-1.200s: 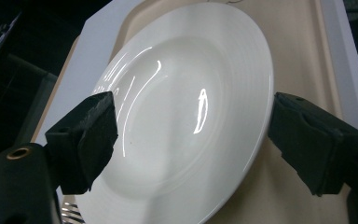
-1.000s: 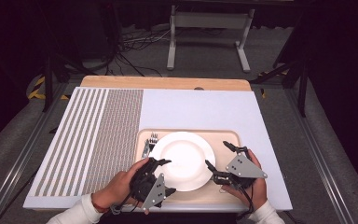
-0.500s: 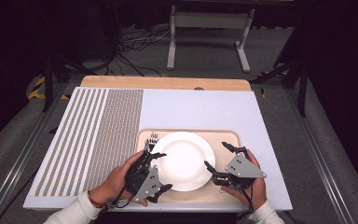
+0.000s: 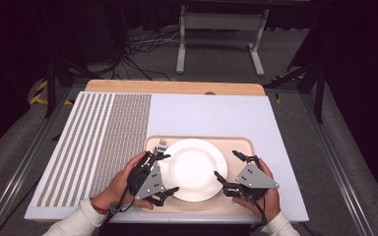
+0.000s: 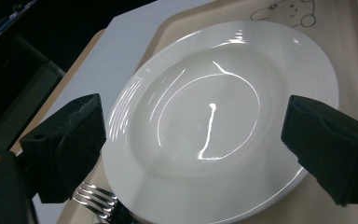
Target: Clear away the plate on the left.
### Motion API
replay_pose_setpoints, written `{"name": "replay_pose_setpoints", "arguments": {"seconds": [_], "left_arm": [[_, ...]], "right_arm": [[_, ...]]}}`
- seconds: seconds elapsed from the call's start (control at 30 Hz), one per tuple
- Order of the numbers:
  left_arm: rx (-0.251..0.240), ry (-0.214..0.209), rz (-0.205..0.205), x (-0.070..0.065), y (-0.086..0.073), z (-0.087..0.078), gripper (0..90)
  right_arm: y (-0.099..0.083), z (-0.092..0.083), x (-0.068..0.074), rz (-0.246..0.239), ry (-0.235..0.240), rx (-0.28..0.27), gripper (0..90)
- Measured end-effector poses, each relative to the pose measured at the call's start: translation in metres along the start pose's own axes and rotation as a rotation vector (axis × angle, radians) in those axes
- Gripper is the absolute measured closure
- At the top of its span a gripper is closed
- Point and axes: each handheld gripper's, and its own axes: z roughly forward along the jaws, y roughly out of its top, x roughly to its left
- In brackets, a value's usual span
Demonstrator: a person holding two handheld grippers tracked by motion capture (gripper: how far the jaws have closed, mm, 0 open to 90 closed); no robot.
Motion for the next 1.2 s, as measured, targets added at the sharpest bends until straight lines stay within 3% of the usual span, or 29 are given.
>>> {"name": "replay_pose_setpoints", "arguments": {"seconds": [1.03,1.2], "left_arm": [[-0.046,0.007,-0.048,0.014,-0.002,-0.013,6.7],[-0.044,0.024,-0.052,0.016,-0.004,-0.015,7.0]], "right_arm": [[0.000,0.003,0.006,-0.013,0.037,0.008,19.7],[0.000,0.003,0.006,-0.015,0.039,0.009,19.7]]}}
